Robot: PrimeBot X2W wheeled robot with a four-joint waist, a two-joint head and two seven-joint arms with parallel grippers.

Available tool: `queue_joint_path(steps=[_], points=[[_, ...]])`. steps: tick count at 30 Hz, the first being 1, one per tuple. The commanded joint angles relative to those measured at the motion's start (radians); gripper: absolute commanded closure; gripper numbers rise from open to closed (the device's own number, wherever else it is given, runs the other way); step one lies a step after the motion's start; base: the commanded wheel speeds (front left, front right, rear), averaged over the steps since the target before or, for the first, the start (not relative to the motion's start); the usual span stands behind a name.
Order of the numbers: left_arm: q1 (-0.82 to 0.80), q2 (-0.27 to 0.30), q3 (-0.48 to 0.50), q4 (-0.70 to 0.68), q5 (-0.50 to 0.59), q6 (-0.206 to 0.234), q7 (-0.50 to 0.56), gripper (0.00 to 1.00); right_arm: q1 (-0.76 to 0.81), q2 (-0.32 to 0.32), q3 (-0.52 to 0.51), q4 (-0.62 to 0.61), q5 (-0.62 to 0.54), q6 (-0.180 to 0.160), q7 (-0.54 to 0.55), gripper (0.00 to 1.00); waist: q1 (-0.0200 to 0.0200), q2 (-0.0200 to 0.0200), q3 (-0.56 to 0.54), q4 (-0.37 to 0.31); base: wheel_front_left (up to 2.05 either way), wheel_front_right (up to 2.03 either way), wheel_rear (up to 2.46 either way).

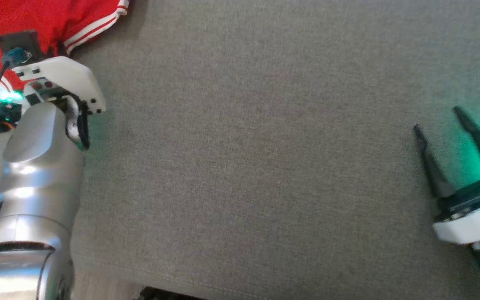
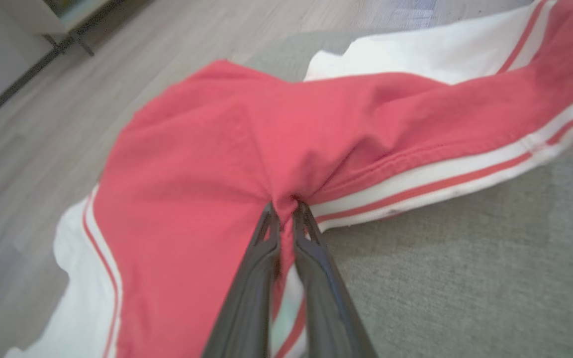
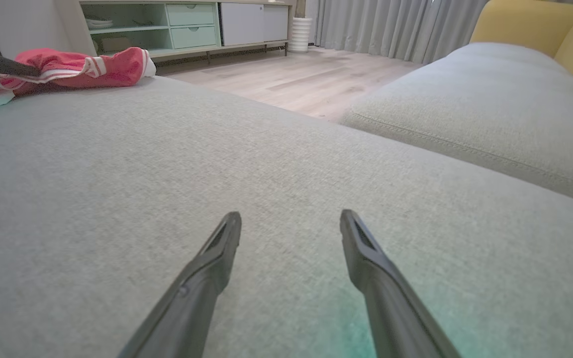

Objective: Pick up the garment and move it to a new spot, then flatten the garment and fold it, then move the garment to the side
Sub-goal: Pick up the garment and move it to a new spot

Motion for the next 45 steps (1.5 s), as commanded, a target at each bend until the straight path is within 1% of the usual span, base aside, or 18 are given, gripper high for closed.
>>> queue_joint_path(steps=[1,5,8,12,16,21,24,28,31,34,37,40,41,42,43,45], points=[[-0.020,0.075,0.001,-0.025,0.021,-0.004,-0.019,1.00,0.035,0.011,0.033,-0.005,0.001,-0.001,0.002,0.00,-0.0001,0.0001,-0.056,-0.013,0.00,0.00,0.00],[-0.062,0.108,-0.054,-0.059,0.069,-0.031,-0.057,1.00,0.036,0.078,0.062,0.033,0.000,-0.001,0.002,0.00,-0.0001,0.0001,-0.169,-0.041,0.00,0.00,0.00],[-0.084,0.124,-0.088,-0.098,0.089,-0.074,-0.063,1.00,0.043,0.141,0.078,0.058,0.002,-0.001,0.002,0.00,-0.0001,0.0001,-0.265,-0.079,0.00,0.00,0.00],[-0.088,0.122,-0.130,-0.175,0.107,-0.120,-0.050,1.00,0.078,0.223,0.082,0.091,0.004,-0.001,0.002,0.00,-0.0001,0.0001,-0.383,-0.138,0.00,0.00,0.00],[-0.065,0.114,-0.151,-0.292,0.103,-0.149,-0.040,1.00,0.124,0.300,0.067,0.119,0.030,-0.001,0.002,0.00,-0.0001,0.0001,-0.468,-0.209,0.00,0.00,0.00],[0.005,0.075,-0.176,-0.478,0.066,-0.185,0.013,1.00,0.167,0.341,0.061,0.130,0.027,-0.001,0.002,0.00,-0.0001,0.0001,-0.530,-0.294,0.00,0.00,0.00],[0.058,0.048,-0.194,-0.604,0.043,-0.195,0.053,1.00,0.181,0.354,0.054,0.130,0.020,-0.001,0.002,0.00,-0.0001,0.0001,-0.546,-0.342,0.00,0.00,0.00],[0.154,0.006,-0.207,-0.758,0.002,-0.191,0.107,1.00,0.181,0.362,0.057,0.126,0.017,-0.001,0.002,0.00,-0.0001,0.0001,-0.551,-0.411,0.00,0.00,0.00],[0.241,-0.016,-0.224,-0.840,-0.018,-0.178,0.135,1.00,0.176,0.368,0.059,0.124,0.025,-0.001,0.002,0.00,-0.0001,0.0001,-0.547,-0.461,0.00,0.00,0.00],[0.332,-0.033,-0.248,-0.881,-0.029,-0.160,0.139,1.00,0.173,0.371,0.057,0.126,0.025,-0.001,0.002,0.00,-0.0001,0.0001,-0.541,-0.499,0.00,0.00,0.00],[0.423,-0.047,-0.275,-0.873,-0.037,-0.136,0.126,1.00,0.173,0.375,0.054,0.125,0.026,-0.001,0.002,0.00,-0.0001,0.0001,-0.525,-0.521,0.00,0.00,0.00],[0.491,-0.058,-0.296,-0.816,-0.046,-0.116,0.083,1.00,0.166,0.374,0.062,0.123,0.026,-0.001,0.002,0.00,-0.0001,0.0001,-0.487,-0.533,0.00,0.00,0.00],[0.506,-0.061,-0.301,-0.790,-0.053,-0.115,0.059,1.00,0.160,0.373,0.066,0.122,0.027,-0.001,0.002,0.00,-0.0001,0.0001,-0.472,-0.535,0.00,0.00,0.00],[0.527,-0.065,-0.318,-0.723,-0.056,-0.118,0.007,1.00,0.144,0.371,0.074,0.121,0.029,-0.001,0.002,0.00,-0.0001,0.0001,-0.442,-0.538,0.00,0.00,0.00],[0.527,-0.065,-0.318,-0.723,-0.056,-0.118,0.007,1.00,0.144,0.371,0.074,0.121,0.029,-0.001,0.002,0.00,-0.0001,0.0001,-0.442,-0.538,0.00,0.00,0.00],[0.536,-0.068,-0.332,-0.656,-0.070,-0.133,-0.058,1.00,0.128,0.369,0.077,0.121,0.033,-0.001,0.002,0.00,-0.0001,0.0001,-0.414,-0.536,0.00,0.00,0.00]])
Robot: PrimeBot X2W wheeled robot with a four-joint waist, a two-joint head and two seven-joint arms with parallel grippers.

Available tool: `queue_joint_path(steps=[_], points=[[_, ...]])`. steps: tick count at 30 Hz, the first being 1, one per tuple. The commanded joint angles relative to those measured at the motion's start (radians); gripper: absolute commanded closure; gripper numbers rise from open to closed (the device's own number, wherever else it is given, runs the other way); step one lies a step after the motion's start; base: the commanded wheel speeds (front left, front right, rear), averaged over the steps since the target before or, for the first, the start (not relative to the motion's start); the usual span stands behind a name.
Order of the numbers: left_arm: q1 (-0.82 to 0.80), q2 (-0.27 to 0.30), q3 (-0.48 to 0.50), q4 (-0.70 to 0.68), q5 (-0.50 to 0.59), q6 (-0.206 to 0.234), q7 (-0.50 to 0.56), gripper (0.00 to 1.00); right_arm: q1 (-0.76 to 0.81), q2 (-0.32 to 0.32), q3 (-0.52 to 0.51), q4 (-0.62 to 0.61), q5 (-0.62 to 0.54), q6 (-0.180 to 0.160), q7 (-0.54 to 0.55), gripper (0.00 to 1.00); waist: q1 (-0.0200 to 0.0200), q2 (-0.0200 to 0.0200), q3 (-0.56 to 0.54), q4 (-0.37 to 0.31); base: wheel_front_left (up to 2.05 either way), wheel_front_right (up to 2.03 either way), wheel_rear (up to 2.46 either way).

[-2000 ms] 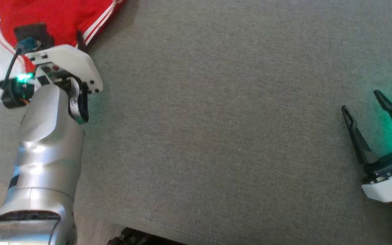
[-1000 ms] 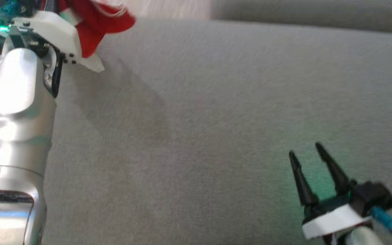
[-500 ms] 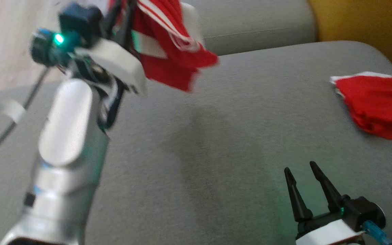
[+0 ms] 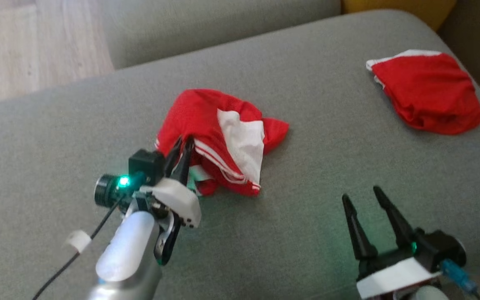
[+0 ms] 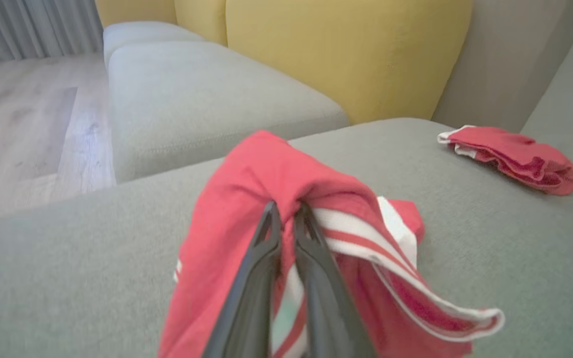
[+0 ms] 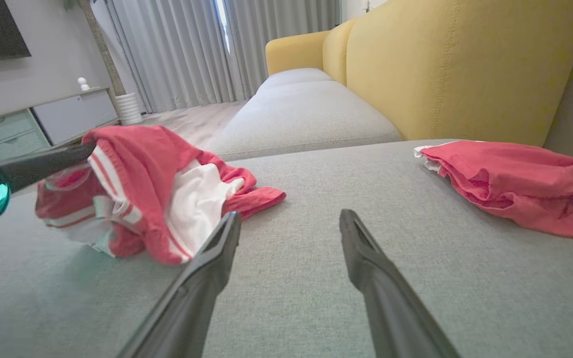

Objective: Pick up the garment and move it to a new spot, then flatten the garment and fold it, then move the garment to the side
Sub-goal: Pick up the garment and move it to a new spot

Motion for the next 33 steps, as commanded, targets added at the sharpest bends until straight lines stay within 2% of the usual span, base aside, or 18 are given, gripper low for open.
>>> queue_joint_path(steps=[1,2,3,4,7,10,16,21,27,33], points=[[-0.040,0.009,0.022,-0.022,-0.006,-0.004,-0.017,1.00,-0.047,-0.009,0.021,-0.034,0.007,-0.001,-0.004,0.00,-0.0002,0.0000,0.033,0.001,0.00,0.00,0.00],[-0.041,0.008,0.015,0.012,-0.010,-0.005,-0.038,0.91,-0.053,-0.011,0.022,-0.033,0.008,-0.001,-0.004,0.00,-0.0002,0.0000,0.043,0.005,0.00,0.00,0.00],[-0.046,0.007,0.007,0.041,-0.011,-0.001,-0.063,0.25,-0.059,-0.014,0.021,-0.032,0.009,-0.001,-0.004,0.00,-0.0002,0.0000,0.052,0.011,0.00,0.00,0.00],[-0.053,0.006,0.000,0.061,-0.012,0.004,-0.097,0.00,-0.063,-0.016,0.017,-0.032,0.011,-0.001,-0.004,0.00,-0.0002,0.0000,0.059,0.020,0.00,0.00,0.00],[-0.069,0.004,-0.031,0.106,-0.019,0.021,-0.192,0.00,-0.071,-0.022,0.005,-0.030,0.012,-0.001,-0.004,0.00,-0.0002,0.0000,0.064,0.056,0.00,0.00,0.00],[-0.066,0.004,-0.066,0.100,-0.057,0.042,-0.237,0.00,-0.074,-0.027,-0.004,-0.028,0.009,-0.001,-0.004,0.00,-0.0002,0.0000,0.049,0.101,0.00,0.00,0.00],[0.022,0.004,-0.079,-0.044,-0.083,0.098,-0.251,0.00,-0.058,-0.018,-0.046,-0.021,-0.008,-0.001,-0.004,0.00,-0.0002,0.0000,-0.027,0.200,0.00,0.00,0.00],[0.167,0.004,-0.001,-0.171,-0.065,0.128,-0.251,0.00,-0.029,-0.002,-0.092,-0.020,-0.029,-0.001,-0.004,0.00,-0.0002,0.0000,-0.086,0.260,0.00,0.00,0.00],[0.386,0.008,0.134,-0.365,0.012,0.135,-0.251,0.00,0.021,0.022,-0.151,-0.023,-0.052,-0.001,-0.004,0.00,-0.0002,0.0000,-0.141,0.290,0.00,0.00,0.00],[0.580,0.010,0.200,-0.490,0.087,0.101,-0.251,0.00,0.100,0.041,-0.194,-0.042,-0.078,-0.001,-0.004,0.00,-0.0002,0.0000,-0.192,0.315,0.00,0.00,0.00]])
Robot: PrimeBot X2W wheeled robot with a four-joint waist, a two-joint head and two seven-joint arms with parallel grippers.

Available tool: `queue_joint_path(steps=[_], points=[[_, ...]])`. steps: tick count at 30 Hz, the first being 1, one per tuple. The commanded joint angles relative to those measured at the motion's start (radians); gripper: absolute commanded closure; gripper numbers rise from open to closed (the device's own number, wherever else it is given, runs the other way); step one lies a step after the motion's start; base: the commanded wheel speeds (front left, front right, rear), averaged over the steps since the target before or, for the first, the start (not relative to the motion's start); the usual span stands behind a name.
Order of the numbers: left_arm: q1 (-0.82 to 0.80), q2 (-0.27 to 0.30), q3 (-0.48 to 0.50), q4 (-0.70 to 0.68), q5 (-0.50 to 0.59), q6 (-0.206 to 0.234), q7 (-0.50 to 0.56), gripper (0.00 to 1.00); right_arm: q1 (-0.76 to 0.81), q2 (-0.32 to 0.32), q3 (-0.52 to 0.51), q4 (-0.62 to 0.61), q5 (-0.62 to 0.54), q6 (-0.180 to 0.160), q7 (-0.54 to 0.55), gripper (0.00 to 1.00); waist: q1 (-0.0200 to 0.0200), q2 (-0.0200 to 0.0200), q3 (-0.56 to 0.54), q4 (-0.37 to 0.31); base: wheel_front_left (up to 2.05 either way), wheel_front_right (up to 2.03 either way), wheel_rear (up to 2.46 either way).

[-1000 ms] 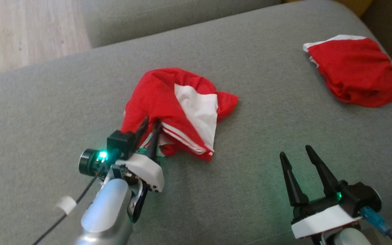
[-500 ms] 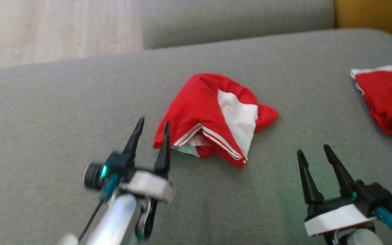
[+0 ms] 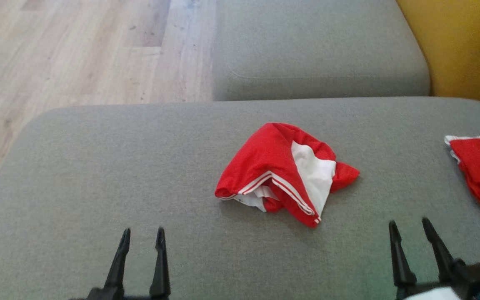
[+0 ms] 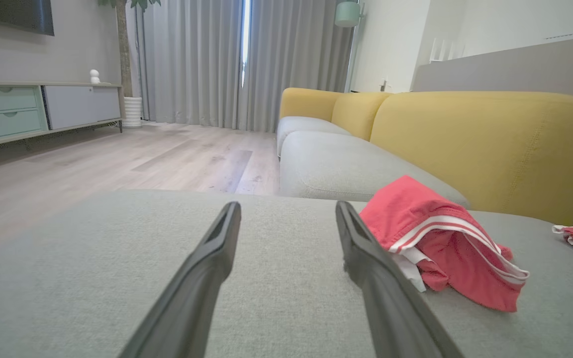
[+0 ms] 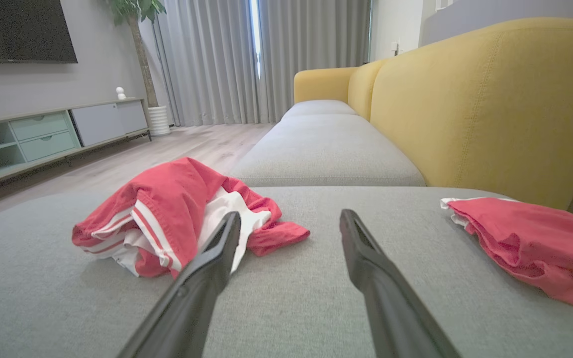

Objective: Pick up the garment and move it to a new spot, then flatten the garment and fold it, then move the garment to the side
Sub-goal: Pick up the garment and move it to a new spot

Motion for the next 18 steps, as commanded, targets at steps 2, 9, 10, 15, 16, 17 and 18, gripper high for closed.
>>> queue_joint_path(steps=[2,9,10,15,16,17,18], points=[[0.003,0.002,0.060,-0.060,0.021,-0.008,-0.010,0.00,-0.001,0.003,0.014,-0.037,-0.018,-0.001,-0.004,0.00,0.0003,-0.0001,-0.024,0.016,0.00,0.00,0.00],[0.055,-0.001,0.086,-0.070,0.039,-0.023,-0.010,0.00,0.028,0.013,0.008,-0.041,-0.018,-0.001,-0.004,0.00,0.0003,-0.0001,-0.045,0.021,0.00,0.00,0.00],[0.057,-0.001,0.088,-0.070,0.043,-0.025,-0.010,0.00,0.029,0.014,0.009,-0.040,-0.019,-0.001,-0.004,0.00,0.0003,-0.0001,-0.047,0.022,0.00,0.00,0.00],[0.059,-0.002,0.088,-0.069,0.066,-0.038,-0.010,0.00,0.029,0.016,0.015,-0.041,-0.022,-0.001,-0.004,0.00,0.0003,-0.0001,-0.050,0.021,0.00,0.00,0.00],[0.060,-0.002,0.088,-0.068,0.068,-0.039,-0.010,0.00,0.030,0.017,0.016,-0.042,-0.022,-0.001,-0.004,0.00,0.0003,-0.0001,-0.050,0.021,0.00,0.00,0.00],[0.060,-0.002,0.088,-0.068,0.070,-0.040,-0.010,0.00,0.030,0.017,0.015,-0.043,-0.022,-0.001,-0.004,0.00,0.0003,-0.0001,-0.050,0.021,0.00,0.00,0.00],[0.061,-0.002,0.086,-0.067,0.073,-0.041,-0.010,0.00,0.031,0.017,0.015,-0.044,-0.022,-0.001,-0.004,0.00,0.0003,-0.0001,-0.050,0.021,0.00,0.00,0.00]])
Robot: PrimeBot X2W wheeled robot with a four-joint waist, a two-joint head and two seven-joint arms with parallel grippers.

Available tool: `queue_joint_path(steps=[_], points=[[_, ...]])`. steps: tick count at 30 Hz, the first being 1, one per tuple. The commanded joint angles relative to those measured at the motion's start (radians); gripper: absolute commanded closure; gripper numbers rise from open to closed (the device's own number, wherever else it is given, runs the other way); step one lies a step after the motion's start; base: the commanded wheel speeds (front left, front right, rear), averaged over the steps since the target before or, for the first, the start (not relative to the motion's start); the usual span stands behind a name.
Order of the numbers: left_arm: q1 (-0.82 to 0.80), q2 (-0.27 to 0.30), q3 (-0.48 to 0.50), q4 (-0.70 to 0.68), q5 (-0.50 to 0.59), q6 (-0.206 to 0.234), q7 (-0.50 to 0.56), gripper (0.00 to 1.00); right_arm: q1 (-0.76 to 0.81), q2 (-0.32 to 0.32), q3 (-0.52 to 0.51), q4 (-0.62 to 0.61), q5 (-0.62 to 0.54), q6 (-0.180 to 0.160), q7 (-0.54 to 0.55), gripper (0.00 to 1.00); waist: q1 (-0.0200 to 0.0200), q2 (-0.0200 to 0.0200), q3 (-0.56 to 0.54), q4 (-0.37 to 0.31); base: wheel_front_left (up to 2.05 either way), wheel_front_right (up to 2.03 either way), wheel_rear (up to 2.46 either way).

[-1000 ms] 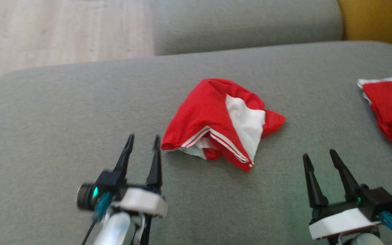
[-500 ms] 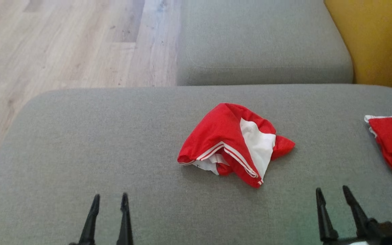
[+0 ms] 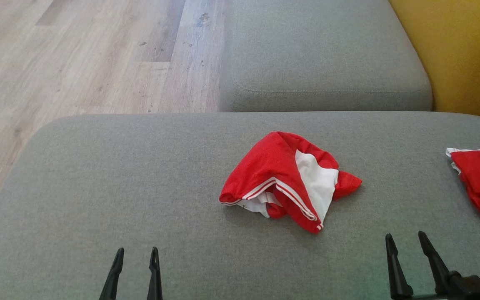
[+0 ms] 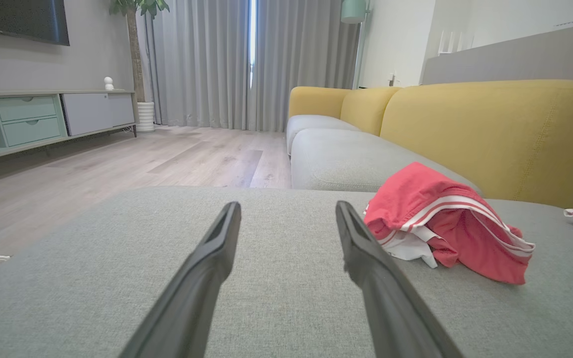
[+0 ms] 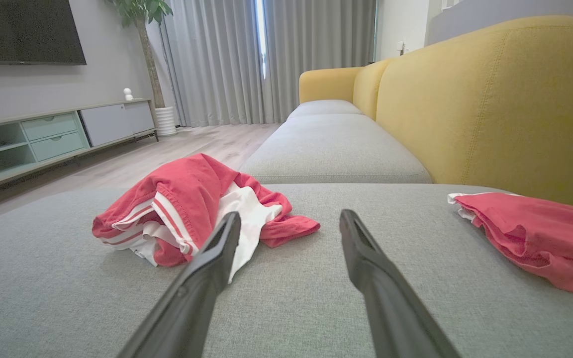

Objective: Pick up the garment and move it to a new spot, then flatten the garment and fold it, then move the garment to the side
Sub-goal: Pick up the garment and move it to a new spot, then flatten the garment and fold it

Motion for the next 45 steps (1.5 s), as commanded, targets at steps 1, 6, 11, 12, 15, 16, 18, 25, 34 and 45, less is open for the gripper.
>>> queue_joint_path(steps=[1,6,11,12,15,16,18,25,34,45], points=[[-0.039,-0.004,0.033,-0.035,0.015,0.000,-0.010,0.00,-0.028,-0.007,0.023,-0.037,-0.009,-0.001,-0.004,0.00,0.0000,0.0000,0.001,0.000,0.00,0.00,0.00],[-0.041,-0.004,0.023,-0.029,0.031,-0.002,-0.010,0.00,-0.027,-0.007,0.020,-0.037,-0.010,-0.001,-0.004,0.00,0.0000,0.0000,0.002,0.003,0.00,0.00,0.00],[-0.043,-0.005,0.023,-0.022,0.032,-0.003,-0.010,0.00,-0.028,-0.007,0.020,-0.034,-0.009,-0.001,-0.004,0.00,0.0000,0.0000,-0.001,0.006,0.00,0.00,0.00],[-0.043,-0.005,0.023,-0.020,0.032,-0.004,-0.010,0.00,-0.029,-0.006,0.021,-0.034,-0.008,-0.001,-0.004,0.00,0.0000,0.0000,-0.001,0.006,0.00,0.00,0.00],[-0.045,-0.005,0.023,-0.015,0.033,-0.005,-0.010,0.00,-0.030,-0.006,0.025,-0.033,-0.006,-0.001,-0.004,0.00,0.0000,0.0000,-0.002,0.005,0.00,0.00,0.00],[-0.045,-0.005,0.023,-0.015,0.033,-0.005,-0.010,0.00,-0.030,-0.006,0.027,-0.034,-0.006,-0.001,-0.004,0.00,0.0000,0.0000,-0.002,0.003,0.00,0.00,0.00],[-0.046,-0.005,0.022,-0.014,0.034,-0.004,-0.010,0.00,-0.033,-0.006,0.030,-0.034,-0.006,-0.001,-0.004,0.00,0.0000,0.0000,0.000,-0.001,0.00,0.00,0.00],[-0.073,-0.005,0.001,0.029,0.056,-0.014,-0.010,0.00,-0.047,-0.006,0.043,-0.044,-0.009,-0.001,-0.004,0.00,0.0000,0.0000,0.029,-0.033,0.00,0.00,0.00],[-0.298,0.002,-0.082,0.216,0.146,-0.053,-0.010,0.00,-0.095,-0.032,0.076,-0.053,0.003,-0.001,-0.004,0.00,0.0000,0.0000,0.132,-0.104,0.00,0.00,0.00],[-0.595,0.023,-0.098,0.628,0.198,-0.036,-0.009,0.00,-0.161,-0.080,0.123,-0.052,0.030,-0.001,-0.004,0.00,0.0000,0.0000,0.241,-0.193,0.00,0.00,0.00]])
